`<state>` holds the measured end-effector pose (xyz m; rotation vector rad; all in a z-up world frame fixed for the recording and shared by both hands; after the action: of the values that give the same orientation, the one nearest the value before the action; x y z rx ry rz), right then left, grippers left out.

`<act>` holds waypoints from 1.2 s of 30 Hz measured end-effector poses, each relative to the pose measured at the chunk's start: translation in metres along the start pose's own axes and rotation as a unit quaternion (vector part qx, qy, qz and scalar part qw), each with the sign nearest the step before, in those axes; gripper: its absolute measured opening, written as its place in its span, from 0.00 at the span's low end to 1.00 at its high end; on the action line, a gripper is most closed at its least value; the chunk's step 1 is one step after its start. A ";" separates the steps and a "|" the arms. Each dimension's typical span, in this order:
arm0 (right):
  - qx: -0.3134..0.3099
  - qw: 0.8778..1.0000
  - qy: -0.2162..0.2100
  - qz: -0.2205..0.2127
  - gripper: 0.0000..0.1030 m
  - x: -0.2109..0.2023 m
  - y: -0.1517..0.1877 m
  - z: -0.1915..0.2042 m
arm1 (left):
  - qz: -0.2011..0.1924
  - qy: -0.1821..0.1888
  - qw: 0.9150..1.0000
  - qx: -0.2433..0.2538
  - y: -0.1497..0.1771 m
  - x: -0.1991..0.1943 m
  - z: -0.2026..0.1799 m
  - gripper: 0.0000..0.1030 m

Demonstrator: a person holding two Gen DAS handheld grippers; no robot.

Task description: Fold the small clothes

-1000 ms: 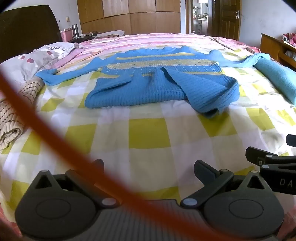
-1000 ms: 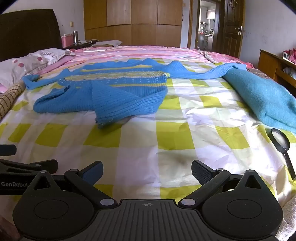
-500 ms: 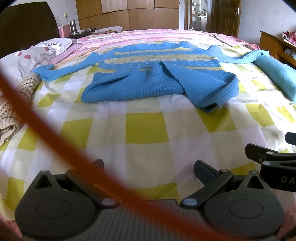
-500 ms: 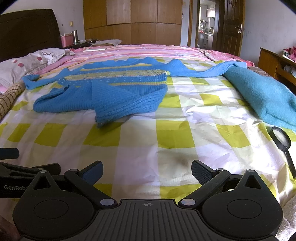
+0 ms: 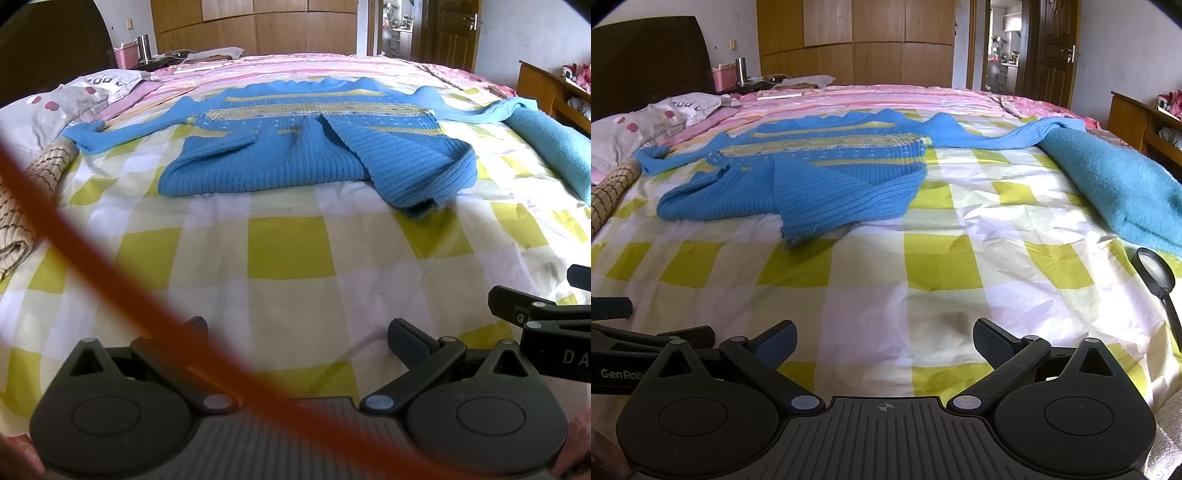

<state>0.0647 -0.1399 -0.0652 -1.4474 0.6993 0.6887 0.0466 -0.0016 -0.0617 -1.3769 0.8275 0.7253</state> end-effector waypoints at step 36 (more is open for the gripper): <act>-0.009 0.999 -0.023 -0.022 0.93 -0.008 -0.015 0.005 | -0.003 0.012 1.000 -0.015 -0.007 -0.006 0.007 1.00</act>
<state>0.0709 -0.1347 -0.0496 -1.4553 0.6262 0.6934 0.0500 0.0051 -0.0529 -1.4164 0.8347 0.7202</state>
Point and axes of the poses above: each gripper's, at about its wrist camera, not at the fingertips, and x roughly the way its jaws point, z to its left, y to its underside, the point moved 6 cm from there along x, roughly the way its jaws point, and after that the axes turned 9 degrees about z, right-handed, at the moved point
